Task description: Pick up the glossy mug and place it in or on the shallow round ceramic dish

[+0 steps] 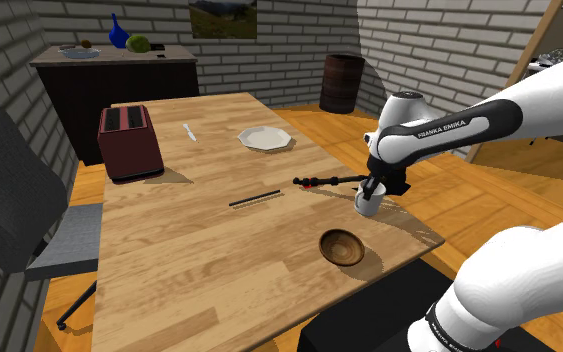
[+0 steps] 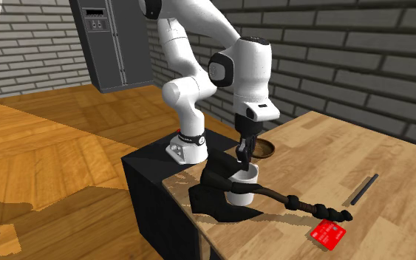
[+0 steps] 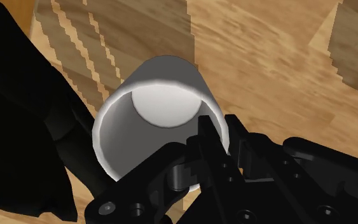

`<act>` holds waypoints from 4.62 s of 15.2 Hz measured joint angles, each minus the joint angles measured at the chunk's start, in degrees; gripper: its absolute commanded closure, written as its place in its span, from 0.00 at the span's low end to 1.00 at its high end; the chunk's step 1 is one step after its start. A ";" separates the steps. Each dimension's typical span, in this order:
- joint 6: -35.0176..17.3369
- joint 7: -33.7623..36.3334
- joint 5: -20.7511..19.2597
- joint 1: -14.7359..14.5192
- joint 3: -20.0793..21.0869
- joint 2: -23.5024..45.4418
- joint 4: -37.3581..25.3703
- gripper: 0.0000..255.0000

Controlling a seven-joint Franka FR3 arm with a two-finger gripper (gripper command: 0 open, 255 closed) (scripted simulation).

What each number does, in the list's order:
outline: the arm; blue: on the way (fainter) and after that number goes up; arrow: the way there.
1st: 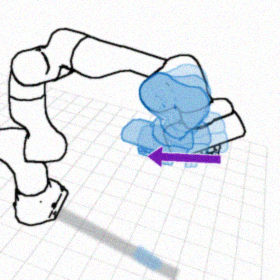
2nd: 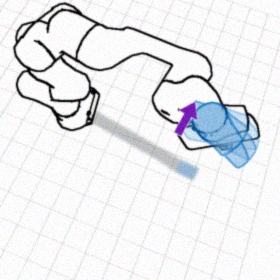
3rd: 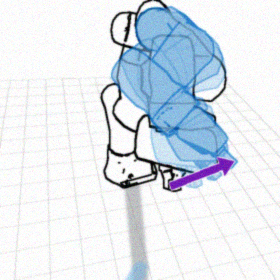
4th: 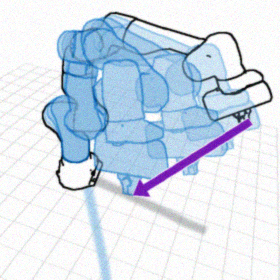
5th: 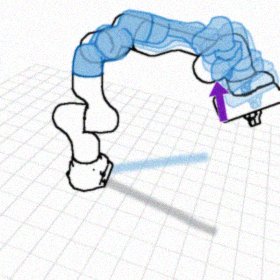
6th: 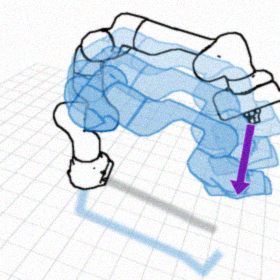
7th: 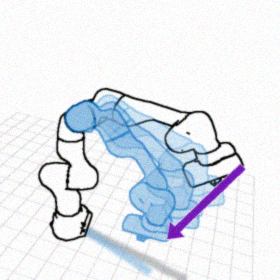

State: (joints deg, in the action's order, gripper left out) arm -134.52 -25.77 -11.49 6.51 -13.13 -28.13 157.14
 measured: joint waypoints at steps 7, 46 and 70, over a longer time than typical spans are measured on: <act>2.95 -0.11 0.26 -0.07 0.31 -1.63 -1.34 1.00; 32.02 25.23 16.95 -12.84 26.58 -20.45 -10.21 1.00; 15.17 26.69 19.58 -14.15 29.91 -17.85 4.15 1.00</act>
State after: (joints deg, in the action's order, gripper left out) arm -119.34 0.92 8.09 -7.63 16.78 -45.98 161.29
